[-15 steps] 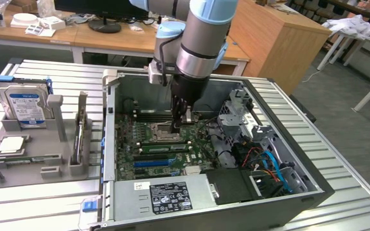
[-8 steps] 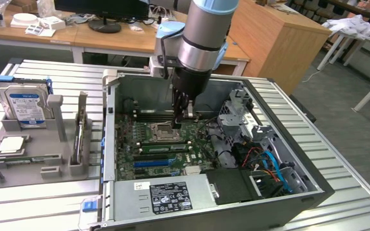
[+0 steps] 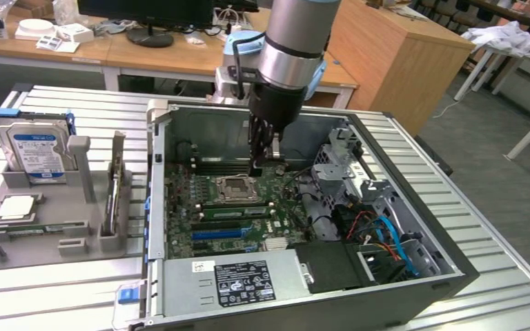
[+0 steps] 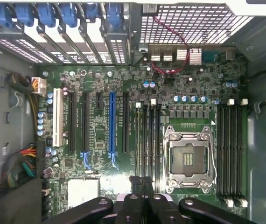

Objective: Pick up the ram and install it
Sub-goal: 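Press down the ram until it locks into place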

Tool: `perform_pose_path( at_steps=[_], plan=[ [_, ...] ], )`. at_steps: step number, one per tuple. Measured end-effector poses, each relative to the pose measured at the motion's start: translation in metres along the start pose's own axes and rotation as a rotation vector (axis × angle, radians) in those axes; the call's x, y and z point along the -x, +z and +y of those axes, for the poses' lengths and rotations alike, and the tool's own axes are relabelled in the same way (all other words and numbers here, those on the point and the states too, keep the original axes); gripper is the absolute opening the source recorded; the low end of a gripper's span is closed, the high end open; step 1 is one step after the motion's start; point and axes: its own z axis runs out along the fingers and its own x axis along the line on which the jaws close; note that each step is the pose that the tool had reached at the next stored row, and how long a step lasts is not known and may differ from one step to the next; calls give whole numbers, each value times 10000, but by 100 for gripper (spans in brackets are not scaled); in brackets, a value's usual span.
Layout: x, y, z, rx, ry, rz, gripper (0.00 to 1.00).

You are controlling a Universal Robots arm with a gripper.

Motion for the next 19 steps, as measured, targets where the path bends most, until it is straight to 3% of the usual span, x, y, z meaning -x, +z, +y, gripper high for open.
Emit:
perform_pose_path(
  at_steps=[11, 19],
  plan=[
    [-2, -174, 5, 0, 0, 10, 11],
    [-2, -211, 7, 0, 0, 15, 11]
  ],
)
